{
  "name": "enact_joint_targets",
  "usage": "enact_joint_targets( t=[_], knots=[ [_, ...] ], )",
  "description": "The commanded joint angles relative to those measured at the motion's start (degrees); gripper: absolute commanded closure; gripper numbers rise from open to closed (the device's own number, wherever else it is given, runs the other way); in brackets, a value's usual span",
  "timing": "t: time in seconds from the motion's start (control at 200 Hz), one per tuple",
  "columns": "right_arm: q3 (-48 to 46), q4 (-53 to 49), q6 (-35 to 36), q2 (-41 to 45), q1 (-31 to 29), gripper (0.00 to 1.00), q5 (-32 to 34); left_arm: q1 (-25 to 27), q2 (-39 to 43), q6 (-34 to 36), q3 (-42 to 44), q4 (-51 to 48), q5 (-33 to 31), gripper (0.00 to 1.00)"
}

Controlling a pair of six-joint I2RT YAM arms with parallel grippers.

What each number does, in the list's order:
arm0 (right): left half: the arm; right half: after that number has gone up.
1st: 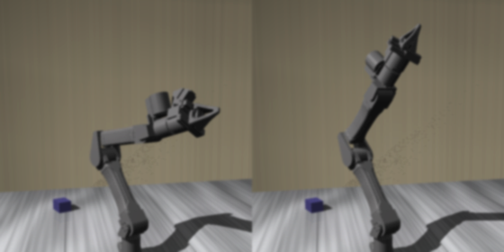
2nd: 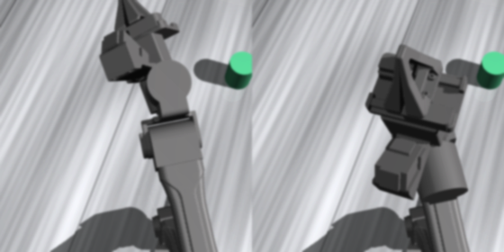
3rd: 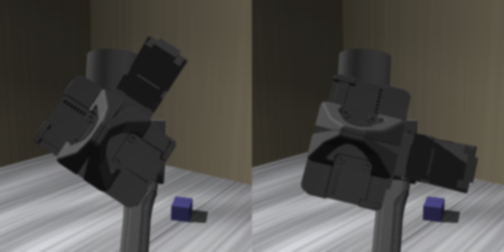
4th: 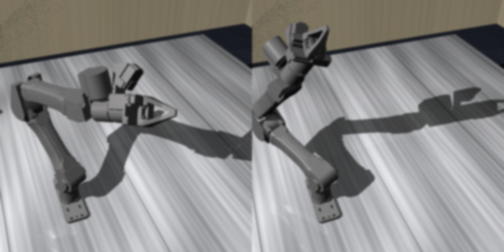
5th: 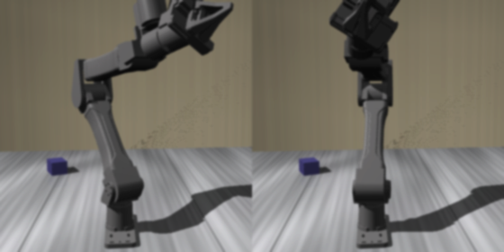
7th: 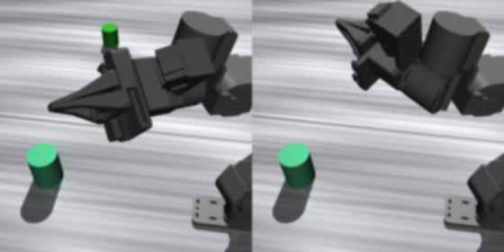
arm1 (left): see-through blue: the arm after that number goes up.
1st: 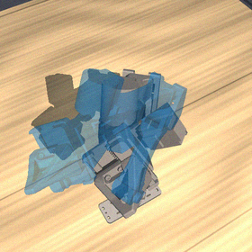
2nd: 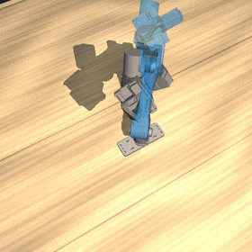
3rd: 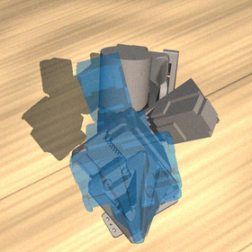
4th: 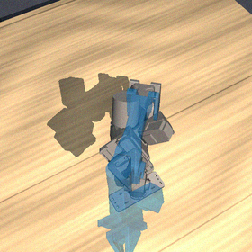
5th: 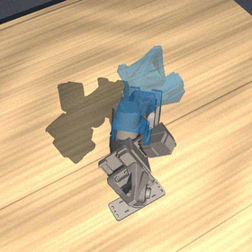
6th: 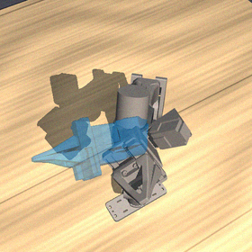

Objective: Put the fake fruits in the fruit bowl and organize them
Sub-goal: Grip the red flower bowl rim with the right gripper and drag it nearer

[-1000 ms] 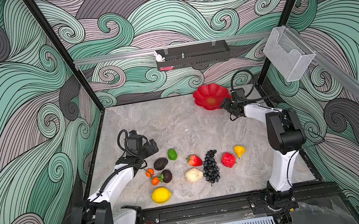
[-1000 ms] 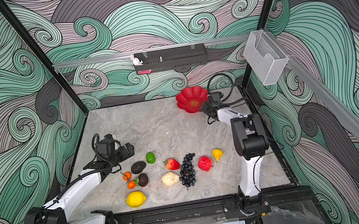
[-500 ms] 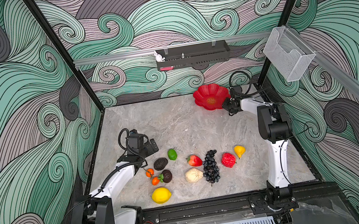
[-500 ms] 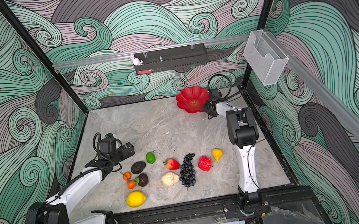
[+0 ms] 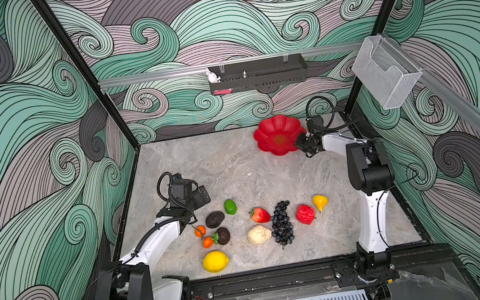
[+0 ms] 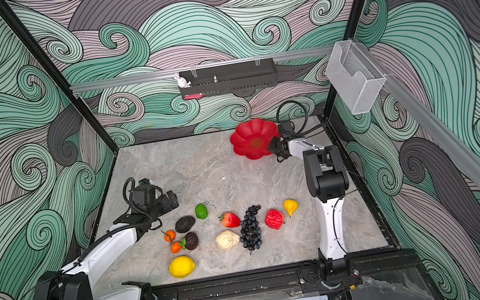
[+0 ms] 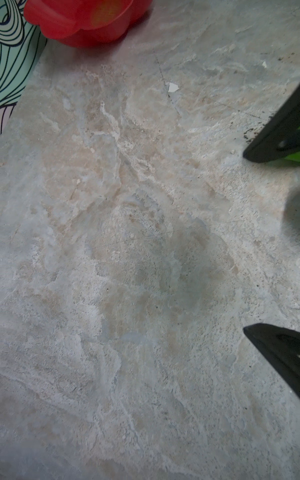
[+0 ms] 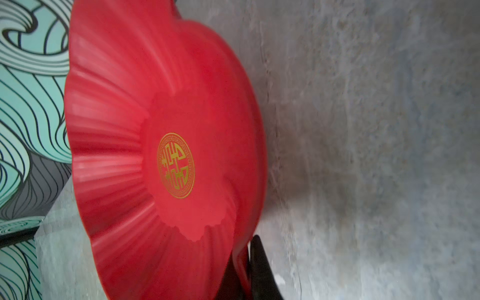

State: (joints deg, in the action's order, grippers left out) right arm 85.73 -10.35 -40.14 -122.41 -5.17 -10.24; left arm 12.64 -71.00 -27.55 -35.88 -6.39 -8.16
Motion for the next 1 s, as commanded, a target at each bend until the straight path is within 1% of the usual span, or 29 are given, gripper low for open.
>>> enact_joint_targets(
  t=[0.0, 0.275, 0.555, 0.651, 0.881, 0.996],
  knots=[
    [-3.52, -1.98, 2.67, 3.53, -1.89, 0.93, -3.30, 0.45, 1.47, -0.25, -1.15, -0.55, -1.59, 0.01],
    [-12.37, -1.94, 3.54, 10.17, -7.09, 0.94, -8.62, 0.45, 2.90, -0.49, -1.13, -1.65, -1.66, 0.01],
    [-19.54, -2.60, 5.61, 16.19, -12.23, 0.95, -11.23, 0.41, 4.07, -0.62, -0.86, -2.13, -2.03, 0.01],
    [-21.65, -3.27, 6.77, 18.15, -13.49, 0.94, -12.28, 0.37, 4.25, -0.89, -1.01, -2.93, -3.11, 0.01],
    [-25.88, -2.57, 7.02, 21.57, -15.06, 0.94, -12.44, 0.36, 4.34, -1.11, -1.03, -2.84, -2.43, 0.01],
    [-26.14, -3.19, 6.48, 21.66, -16.00, 0.95, -10.47, 0.36, 4.07, -1.12, -1.04, -2.84, -2.54, 0.01]
  ],
)
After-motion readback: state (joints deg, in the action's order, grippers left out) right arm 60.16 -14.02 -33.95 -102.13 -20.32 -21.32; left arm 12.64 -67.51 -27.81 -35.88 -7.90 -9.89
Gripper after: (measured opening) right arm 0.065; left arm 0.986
